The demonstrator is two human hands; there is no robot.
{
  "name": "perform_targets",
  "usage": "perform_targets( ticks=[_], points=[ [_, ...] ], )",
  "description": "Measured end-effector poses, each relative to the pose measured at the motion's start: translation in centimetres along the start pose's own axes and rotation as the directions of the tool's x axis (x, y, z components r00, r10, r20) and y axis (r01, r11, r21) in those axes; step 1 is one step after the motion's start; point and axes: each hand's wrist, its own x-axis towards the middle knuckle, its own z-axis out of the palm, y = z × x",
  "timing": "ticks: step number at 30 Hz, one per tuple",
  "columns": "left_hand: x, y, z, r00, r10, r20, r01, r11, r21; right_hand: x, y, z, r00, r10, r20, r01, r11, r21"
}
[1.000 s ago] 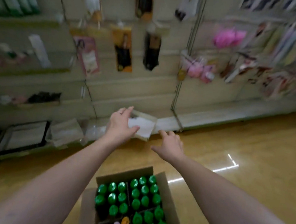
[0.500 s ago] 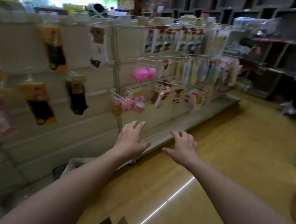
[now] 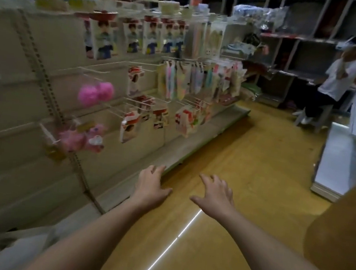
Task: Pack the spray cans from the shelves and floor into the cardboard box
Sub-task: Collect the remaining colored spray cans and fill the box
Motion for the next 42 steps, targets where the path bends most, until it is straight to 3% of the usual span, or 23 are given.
perform_targets(
  ticks=[9, 15, 19, 24, 28, 32, 35, 39, 42],
  points=[
    [13.8, 13.5, 6.2, 0.96, 0.253, 0.117, -0.262, 0.963, 0.068, 6.1, 13.1, -4.6, 0.958, 0.268, -0.098, -0.262, 0.962, 0.077],
    [20.5, 24.5, 12.5, 0.854, 0.467, 0.231, -0.492, 0.868, 0.065, 8.7, 21.0, -7.2, 0.837, 0.52, -0.172, -0.498, 0.853, 0.156],
    [24.2, 29.5, 17.7, 0.658, 0.658, 0.366, -0.713, 0.701, 0.02, 9.5, 24.9, -6.8, 0.691, 0.696, -0.195, -0.656, 0.717, 0.236],
    [24.8, 34.1, 22.8, 0.346, 0.767, 0.54, -0.886, 0.457, -0.082, 7.4, 26.8, -4.9, 0.434, 0.888, -0.15, -0.787, 0.455, 0.416],
    [20.9, 35.7, 27.0, 0.074, 0.767, 0.638, -0.966, 0.215, -0.146, 2.1, 25.7, -1.3, 0.186, 0.98, -0.076, -0.86, 0.199, 0.47],
    [13.9, 34.2, 30.1, -0.181, 0.704, 0.687, -0.957, 0.036, -0.289, -5.3, 22.7, 2.7, -0.072, 0.997, 0.023, -0.866, -0.074, 0.495],
    [8.9, 31.8, 31.8, -0.355, 0.624, 0.696, -0.92, -0.104, -0.377, -10.3, 19.5, 5.5, -0.209, 0.973, 0.096, -0.824, -0.228, 0.518],
    [3.3, 28.5, 33.8, -0.495, 0.505, 0.707, -0.865, -0.206, -0.458, -15.8, 15.1, 10.9, -0.354, 0.915, 0.194, -0.733, -0.401, 0.55],
    [0.2, 25.4, 35.3, -0.53, 0.44, 0.725, -0.846, -0.223, -0.484, -18.7, 11.9, 15.1, -0.414, 0.857, 0.306, -0.65, -0.514, 0.56]
  ],
)
